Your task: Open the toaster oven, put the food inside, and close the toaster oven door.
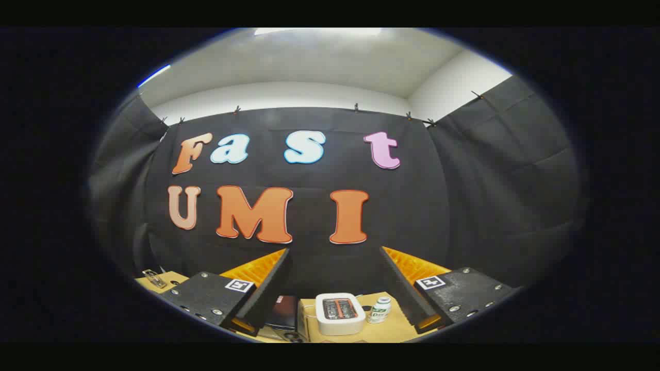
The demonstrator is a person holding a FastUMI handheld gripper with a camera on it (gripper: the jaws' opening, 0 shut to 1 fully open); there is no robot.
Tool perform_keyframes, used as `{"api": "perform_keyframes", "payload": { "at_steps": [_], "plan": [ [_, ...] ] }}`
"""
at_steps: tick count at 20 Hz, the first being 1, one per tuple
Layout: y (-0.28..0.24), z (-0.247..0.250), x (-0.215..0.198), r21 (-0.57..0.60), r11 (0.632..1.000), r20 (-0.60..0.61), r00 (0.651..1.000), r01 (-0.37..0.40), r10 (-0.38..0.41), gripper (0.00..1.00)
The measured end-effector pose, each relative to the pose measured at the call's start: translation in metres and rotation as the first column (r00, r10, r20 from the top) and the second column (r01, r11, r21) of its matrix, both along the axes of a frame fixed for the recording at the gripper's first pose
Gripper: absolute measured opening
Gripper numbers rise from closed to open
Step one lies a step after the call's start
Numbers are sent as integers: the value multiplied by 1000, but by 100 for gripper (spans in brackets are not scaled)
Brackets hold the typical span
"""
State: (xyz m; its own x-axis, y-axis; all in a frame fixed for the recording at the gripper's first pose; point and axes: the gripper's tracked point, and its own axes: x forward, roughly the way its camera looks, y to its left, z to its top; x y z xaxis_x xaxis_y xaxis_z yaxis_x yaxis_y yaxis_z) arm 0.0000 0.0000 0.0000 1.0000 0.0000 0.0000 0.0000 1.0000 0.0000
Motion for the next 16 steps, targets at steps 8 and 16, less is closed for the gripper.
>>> {"api": "perform_keyframes", "payload": {
  "at_steps": [8,16],
  "plan": [
    [59,47,-8,12,999,40,999,-34,33,98],
    [99,62,-10,47,996,48,996,-78,76,98]
  ]
}}
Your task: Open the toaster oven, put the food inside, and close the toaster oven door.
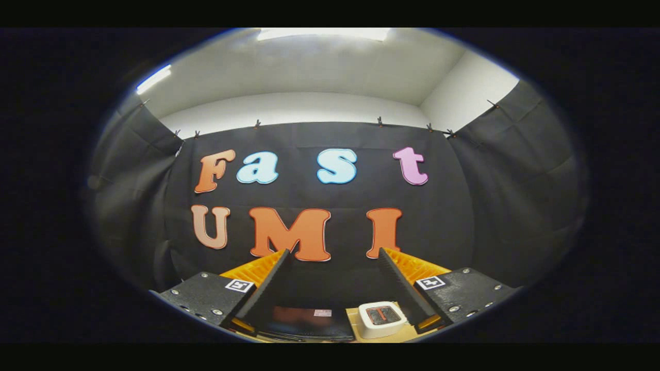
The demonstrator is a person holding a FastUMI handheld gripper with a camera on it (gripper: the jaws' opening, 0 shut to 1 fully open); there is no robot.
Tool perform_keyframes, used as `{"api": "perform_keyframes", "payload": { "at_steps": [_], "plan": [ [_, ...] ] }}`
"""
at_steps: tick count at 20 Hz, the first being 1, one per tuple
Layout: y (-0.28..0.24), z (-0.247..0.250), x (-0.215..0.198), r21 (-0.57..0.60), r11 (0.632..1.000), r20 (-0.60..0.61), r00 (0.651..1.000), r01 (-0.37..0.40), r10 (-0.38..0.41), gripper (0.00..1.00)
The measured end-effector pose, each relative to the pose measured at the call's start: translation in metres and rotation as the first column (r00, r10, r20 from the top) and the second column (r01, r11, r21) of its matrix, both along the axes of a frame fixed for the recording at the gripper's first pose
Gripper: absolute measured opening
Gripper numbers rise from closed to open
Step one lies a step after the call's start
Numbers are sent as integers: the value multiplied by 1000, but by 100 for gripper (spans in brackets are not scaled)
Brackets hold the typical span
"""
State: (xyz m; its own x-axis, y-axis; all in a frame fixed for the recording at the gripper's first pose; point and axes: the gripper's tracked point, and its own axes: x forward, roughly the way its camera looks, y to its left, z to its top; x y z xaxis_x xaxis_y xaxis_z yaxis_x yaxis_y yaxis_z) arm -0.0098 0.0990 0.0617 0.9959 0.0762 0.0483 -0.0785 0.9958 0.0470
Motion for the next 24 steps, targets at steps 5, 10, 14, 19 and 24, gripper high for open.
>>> {"api": "perform_keyframes", "payload": {
  "at_steps": [5,10,14,19,24],
  "plan": [
    [25,-37,2,-26,999,-92,995,-36,33,99],
    [69,-116,-11,31,990,-291,946,-139,142,99],
    [96,-192,-29,123,979,-503,840,-163,203,99],
    [107,-260,-42,53,984,-633,757,-170,165,99],
    [127,-298,-44,-28,974,-685,715,-224,144,99]
  ]
}}
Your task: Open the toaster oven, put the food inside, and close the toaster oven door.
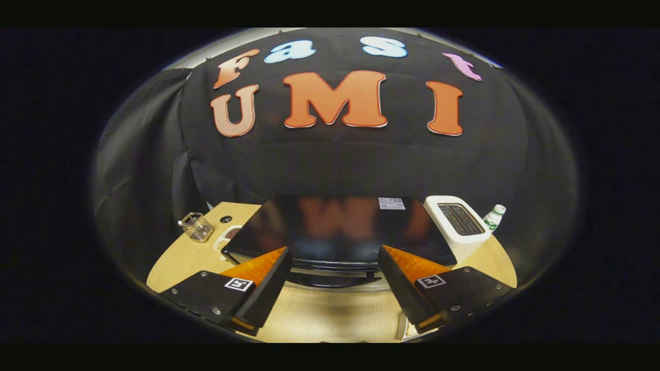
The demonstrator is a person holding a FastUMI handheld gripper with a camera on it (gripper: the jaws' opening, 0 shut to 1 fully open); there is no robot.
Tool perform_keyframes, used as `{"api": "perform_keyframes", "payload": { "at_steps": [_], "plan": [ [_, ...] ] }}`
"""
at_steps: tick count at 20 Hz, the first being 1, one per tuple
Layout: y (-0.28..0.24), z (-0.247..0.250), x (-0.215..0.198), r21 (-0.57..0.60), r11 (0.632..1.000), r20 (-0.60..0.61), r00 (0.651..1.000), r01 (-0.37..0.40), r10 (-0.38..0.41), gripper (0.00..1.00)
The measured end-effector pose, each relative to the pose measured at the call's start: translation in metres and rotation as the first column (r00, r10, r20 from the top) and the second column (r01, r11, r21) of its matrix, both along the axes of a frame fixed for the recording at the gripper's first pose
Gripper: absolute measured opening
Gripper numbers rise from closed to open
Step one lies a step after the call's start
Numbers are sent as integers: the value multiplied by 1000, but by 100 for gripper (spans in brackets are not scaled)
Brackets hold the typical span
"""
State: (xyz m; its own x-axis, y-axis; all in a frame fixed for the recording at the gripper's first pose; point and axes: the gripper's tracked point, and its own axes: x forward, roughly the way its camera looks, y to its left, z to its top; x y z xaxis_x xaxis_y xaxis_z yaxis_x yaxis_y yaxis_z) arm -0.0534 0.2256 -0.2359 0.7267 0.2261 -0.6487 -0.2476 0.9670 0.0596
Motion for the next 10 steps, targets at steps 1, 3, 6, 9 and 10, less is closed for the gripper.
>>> {"api": "perform_keyframes", "payload": {
  "at_steps": [1,3,6,9,10],
  "plan": [
    [2,-5,2,-10,1000,0,1000,-5,5,99],
    [7,-17,4,-32,999,-13,1000,-12,11,99],
    [12,-29,4,-31,999,-26,999,-27,26,99],
    [13,-32,8,-23,1000,-11,1000,-12,12,98],
    [13,-33,6,-18,1000,-7,1000,-4,4,97]
  ]
}}
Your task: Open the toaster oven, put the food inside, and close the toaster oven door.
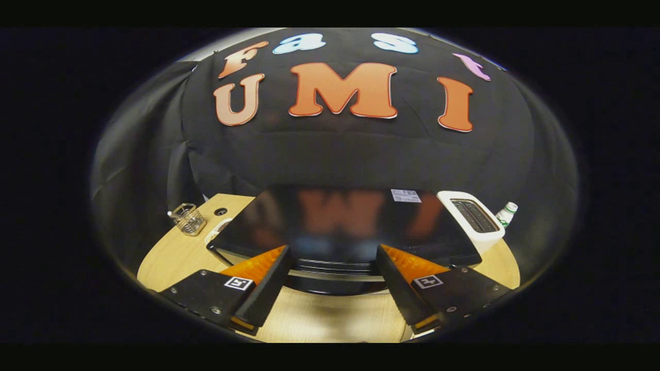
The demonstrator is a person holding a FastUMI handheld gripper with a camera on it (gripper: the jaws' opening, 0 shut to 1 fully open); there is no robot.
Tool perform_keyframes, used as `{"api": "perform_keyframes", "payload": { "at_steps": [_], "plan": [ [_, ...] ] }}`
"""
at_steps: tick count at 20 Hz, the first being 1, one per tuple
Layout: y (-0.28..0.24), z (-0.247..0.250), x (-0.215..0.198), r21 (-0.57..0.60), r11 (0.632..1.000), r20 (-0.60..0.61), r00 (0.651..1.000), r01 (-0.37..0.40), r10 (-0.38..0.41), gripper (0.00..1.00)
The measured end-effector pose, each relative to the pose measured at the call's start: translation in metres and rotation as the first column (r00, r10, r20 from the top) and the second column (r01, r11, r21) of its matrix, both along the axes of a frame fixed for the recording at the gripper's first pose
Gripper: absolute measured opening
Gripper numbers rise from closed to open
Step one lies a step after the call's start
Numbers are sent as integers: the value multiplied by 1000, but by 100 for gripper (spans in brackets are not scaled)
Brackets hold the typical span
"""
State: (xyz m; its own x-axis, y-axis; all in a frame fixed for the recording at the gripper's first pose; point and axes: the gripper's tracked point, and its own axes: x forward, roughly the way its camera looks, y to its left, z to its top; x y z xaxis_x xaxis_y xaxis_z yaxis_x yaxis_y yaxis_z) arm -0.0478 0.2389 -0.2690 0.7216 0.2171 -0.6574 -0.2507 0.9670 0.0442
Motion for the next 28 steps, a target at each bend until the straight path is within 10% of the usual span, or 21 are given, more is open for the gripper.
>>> {"api": "perform_keyframes", "payload": {
  "at_steps": [12,17,28],
  "plan": [
    [4,-1,-75,92,987,147,982,-134,120,79],
    [3,-39,-136,110,965,-103,963,-239,250,80],
    [-8,-117,-196,93,981,-499,845,-169,193,88]
  ]
}}
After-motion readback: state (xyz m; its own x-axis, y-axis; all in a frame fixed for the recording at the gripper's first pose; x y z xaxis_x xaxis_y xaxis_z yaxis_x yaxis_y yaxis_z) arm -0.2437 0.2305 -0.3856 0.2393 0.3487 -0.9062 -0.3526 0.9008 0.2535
